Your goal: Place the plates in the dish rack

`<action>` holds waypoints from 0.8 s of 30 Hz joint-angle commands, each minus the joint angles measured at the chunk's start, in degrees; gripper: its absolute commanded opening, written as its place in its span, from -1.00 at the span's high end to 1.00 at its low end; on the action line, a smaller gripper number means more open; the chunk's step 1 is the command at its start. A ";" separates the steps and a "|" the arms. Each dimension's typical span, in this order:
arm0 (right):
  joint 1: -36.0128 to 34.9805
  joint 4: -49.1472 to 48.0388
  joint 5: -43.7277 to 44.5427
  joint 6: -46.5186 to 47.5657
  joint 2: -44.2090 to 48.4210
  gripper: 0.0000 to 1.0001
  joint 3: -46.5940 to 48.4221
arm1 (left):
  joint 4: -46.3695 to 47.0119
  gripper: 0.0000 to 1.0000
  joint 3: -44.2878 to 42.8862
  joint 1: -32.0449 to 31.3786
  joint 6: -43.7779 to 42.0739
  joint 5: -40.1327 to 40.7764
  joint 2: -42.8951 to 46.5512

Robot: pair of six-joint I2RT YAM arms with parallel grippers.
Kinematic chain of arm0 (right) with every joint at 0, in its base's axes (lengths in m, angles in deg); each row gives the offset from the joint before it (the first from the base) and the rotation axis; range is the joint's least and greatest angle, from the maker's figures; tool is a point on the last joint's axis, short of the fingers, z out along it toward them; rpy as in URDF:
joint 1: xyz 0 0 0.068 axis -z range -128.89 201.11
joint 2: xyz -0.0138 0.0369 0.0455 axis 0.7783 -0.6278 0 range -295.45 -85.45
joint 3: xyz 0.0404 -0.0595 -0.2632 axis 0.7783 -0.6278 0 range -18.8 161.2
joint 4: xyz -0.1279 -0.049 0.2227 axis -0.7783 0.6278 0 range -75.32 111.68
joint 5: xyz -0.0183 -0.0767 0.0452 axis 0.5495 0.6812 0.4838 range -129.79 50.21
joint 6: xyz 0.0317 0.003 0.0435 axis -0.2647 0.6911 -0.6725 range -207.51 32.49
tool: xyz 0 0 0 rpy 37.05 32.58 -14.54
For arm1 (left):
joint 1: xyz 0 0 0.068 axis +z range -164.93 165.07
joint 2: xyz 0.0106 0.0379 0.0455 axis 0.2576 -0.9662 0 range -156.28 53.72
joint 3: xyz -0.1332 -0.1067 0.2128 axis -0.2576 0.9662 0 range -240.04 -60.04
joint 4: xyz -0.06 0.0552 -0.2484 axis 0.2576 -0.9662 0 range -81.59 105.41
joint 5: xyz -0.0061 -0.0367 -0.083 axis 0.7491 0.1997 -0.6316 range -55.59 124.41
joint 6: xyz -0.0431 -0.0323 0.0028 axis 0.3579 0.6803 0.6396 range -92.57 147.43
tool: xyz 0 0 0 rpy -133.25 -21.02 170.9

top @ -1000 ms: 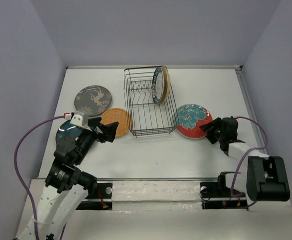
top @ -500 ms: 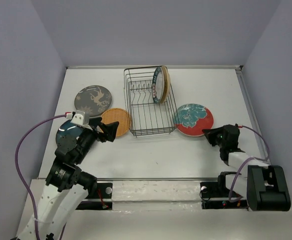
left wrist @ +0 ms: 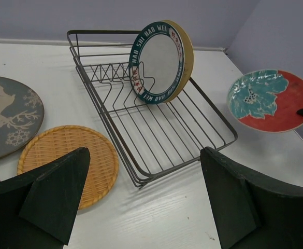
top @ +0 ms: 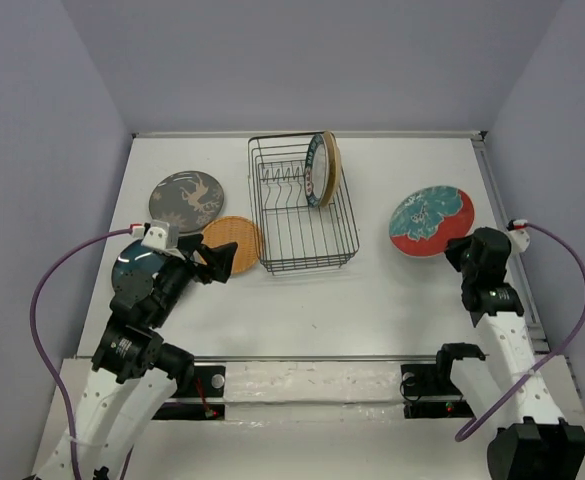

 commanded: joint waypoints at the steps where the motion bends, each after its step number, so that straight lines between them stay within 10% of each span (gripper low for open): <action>1: 0.07 -7.74 0.10 5.42 0.38 0.86 14.00 | 3.20 -0.98 -1.49 0.54 0.09 -0.80 -0.53; 10: -10.55 -4.31 -0.70 13.07 -12.36 0.86 43.17 | 3.29 -0.98 -1.57 0.89 0.00 -1.24 -0.97; 14: -26.86 0.78 9.30 20.17 -28.05 0.86 59.34 | 2.68 -0.98 -1.66 1.07 0.96 2.34 -1.06; 24: -38.60 10.27 24.78 29.59 -54.72 0.87 93.86 | 0.74 -0.98 -1.57 1.34 6.85 15.72 -0.89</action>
